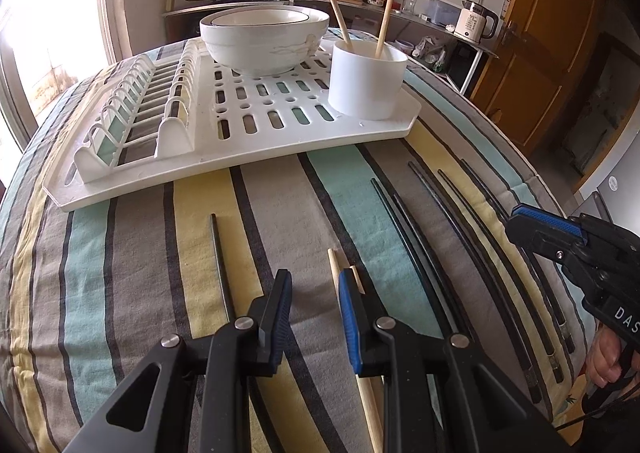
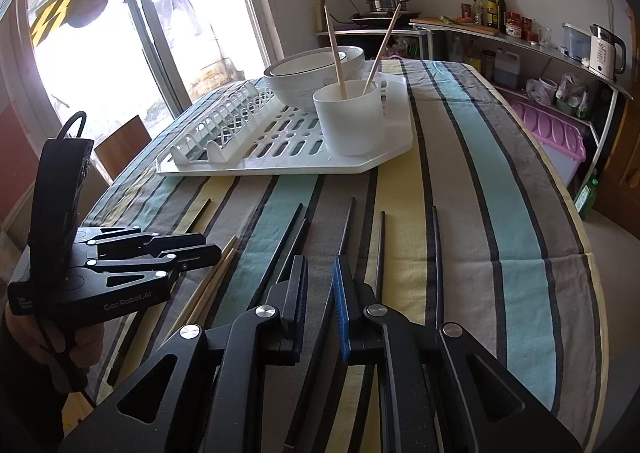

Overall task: Organize utensils
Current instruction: 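Grasp a wooden chopstick with the left tool while the right tool grasps a black chopstick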

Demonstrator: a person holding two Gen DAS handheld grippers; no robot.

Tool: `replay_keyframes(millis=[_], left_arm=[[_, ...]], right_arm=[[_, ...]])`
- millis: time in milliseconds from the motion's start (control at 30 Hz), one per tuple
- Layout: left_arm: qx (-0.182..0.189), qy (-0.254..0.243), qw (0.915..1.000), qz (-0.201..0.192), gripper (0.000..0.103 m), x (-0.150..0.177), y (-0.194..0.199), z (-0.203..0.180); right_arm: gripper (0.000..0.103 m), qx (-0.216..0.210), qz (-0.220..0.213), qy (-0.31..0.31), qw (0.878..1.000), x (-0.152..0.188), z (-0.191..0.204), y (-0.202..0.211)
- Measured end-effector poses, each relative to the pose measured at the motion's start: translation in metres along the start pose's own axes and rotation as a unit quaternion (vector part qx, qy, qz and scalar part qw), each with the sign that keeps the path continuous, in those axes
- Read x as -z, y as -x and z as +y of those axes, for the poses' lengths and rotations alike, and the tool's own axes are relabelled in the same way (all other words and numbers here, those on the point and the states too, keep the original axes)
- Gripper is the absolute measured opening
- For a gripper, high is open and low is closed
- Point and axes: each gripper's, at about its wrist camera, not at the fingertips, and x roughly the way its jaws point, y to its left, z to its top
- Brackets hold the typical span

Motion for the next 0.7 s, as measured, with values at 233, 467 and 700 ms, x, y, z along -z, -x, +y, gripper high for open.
replay_keyframes(millis=[233, 467, 700], left_arm=[[-0.003, -0.010, 0.9999, 0.003, 0.024, -0.001, -0.003, -0.006], [-0.028, -0.023, 0.9993, 0.002, 0.024, 0.005, -0.001, -0.009], [-0.031, -0.015, 0.9994, 0.001, 0.024, 0.008, 0.002, -0.005]], right_arm=[[0.013, 0.003, 0.003, 0.001, 1.000, -0.002, -0.001, -0.003], [0.013, 0.018, 0.022, 0.015, 0.999, -0.010, 0.000, -0.017], [0.013, 0.038, 0.054, 0.029, 0.997, -0.021, -0.001, -0.041]])
